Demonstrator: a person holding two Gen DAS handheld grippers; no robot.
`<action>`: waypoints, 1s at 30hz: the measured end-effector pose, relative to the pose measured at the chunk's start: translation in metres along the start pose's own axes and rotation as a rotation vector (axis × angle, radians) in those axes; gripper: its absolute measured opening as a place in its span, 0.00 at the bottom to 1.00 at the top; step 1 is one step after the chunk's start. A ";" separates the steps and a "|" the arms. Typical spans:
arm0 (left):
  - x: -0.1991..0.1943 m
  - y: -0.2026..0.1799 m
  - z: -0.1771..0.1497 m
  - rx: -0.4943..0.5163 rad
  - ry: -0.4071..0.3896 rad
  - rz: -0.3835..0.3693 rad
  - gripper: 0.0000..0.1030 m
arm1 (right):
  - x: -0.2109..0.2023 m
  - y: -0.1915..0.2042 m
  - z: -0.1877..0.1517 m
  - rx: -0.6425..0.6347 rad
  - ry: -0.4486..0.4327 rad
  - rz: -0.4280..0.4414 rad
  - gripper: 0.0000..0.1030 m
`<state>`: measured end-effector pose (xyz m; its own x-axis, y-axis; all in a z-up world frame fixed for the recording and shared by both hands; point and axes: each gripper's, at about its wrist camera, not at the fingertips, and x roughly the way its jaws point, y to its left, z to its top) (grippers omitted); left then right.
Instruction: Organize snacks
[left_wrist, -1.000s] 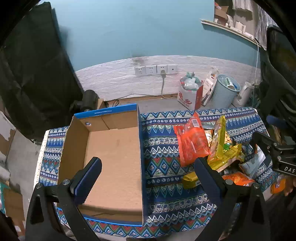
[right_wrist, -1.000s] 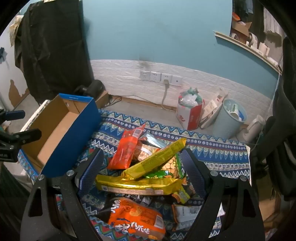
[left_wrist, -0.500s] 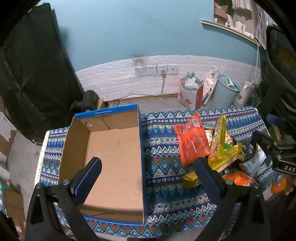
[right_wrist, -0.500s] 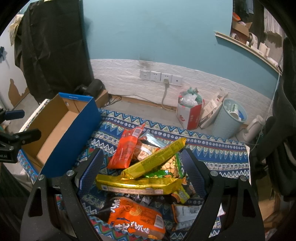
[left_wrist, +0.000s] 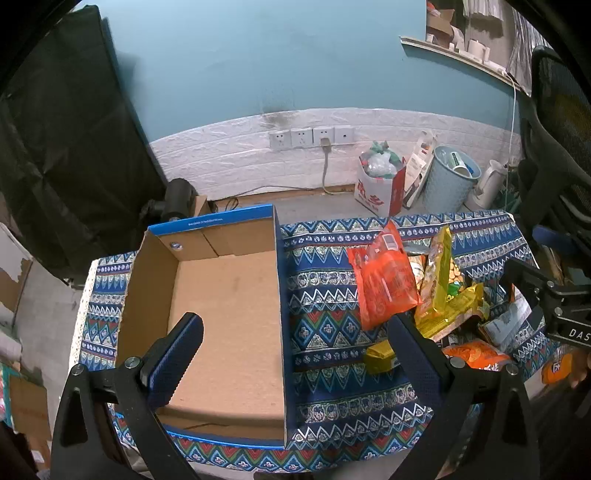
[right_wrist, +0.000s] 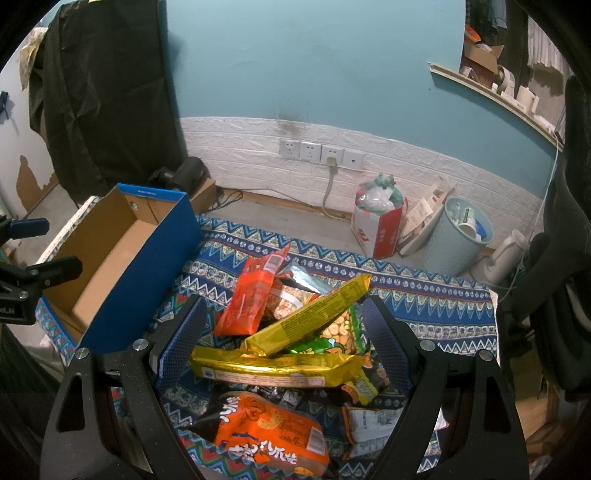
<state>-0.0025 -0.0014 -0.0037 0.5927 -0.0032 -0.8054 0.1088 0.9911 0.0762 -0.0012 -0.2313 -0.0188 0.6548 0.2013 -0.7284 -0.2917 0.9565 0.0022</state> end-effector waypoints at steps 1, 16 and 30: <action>0.000 0.000 0.000 0.000 0.000 0.000 0.98 | 0.000 0.000 0.000 0.000 0.000 0.001 0.82; 0.001 -0.004 -0.002 0.011 0.004 0.001 0.98 | 0.000 -0.002 -0.001 -0.002 0.001 -0.001 0.82; 0.001 -0.003 -0.002 0.015 0.009 0.001 0.98 | 0.001 -0.001 -0.001 -0.003 0.002 -0.002 0.82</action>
<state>-0.0039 -0.0040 -0.0063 0.5859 -0.0014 -0.8104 0.1203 0.9891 0.0853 -0.0010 -0.2324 -0.0202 0.6540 0.1991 -0.7298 -0.2923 0.9563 -0.0011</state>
